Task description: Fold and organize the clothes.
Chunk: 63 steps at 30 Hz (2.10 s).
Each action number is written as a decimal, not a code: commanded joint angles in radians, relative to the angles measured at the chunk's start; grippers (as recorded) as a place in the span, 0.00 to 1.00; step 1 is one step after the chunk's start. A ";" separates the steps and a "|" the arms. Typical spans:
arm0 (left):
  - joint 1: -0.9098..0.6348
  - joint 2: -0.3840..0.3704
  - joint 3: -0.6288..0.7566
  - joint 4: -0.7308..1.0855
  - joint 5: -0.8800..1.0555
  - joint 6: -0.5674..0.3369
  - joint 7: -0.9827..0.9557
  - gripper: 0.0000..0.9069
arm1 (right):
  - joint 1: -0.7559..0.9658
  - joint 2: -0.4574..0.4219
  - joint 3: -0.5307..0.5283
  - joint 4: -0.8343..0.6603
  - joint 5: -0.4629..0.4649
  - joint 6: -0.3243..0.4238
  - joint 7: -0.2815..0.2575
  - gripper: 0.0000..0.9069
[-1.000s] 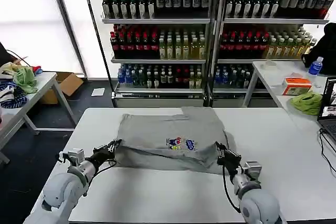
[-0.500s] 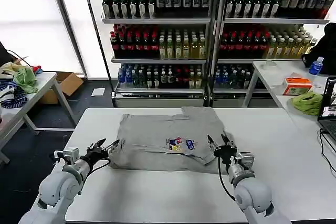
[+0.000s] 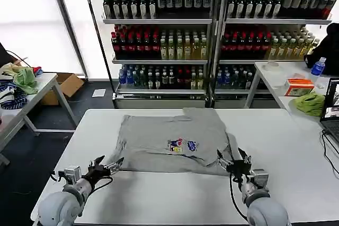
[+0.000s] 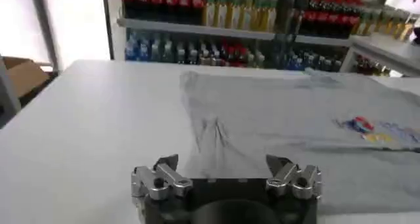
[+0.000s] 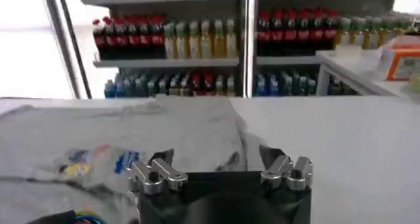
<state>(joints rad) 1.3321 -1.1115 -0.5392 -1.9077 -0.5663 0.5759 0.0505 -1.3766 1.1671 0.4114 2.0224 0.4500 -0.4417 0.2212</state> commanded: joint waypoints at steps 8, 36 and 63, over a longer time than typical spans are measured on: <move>0.037 -0.021 0.017 -0.003 -0.028 0.000 -0.005 0.84 | -0.042 0.002 0.008 -0.006 0.009 -0.003 0.013 0.03; 0.057 -0.030 -0.001 -0.021 -0.073 -0.023 -0.007 0.01 | -0.089 -0.016 0.023 0.023 0.081 -0.053 0.014 0.00; 0.513 -0.128 -0.242 -0.287 -0.068 0.002 -0.006 0.01 | -0.475 -0.124 0.124 0.268 0.066 -0.008 -0.016 0.00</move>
<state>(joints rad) 1.7127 -1.2135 -0.7174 -2.1391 -0.6375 0.5766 0.0480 -1.7800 1.0525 0.5193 2.2525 0.5150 -0.4543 0.1986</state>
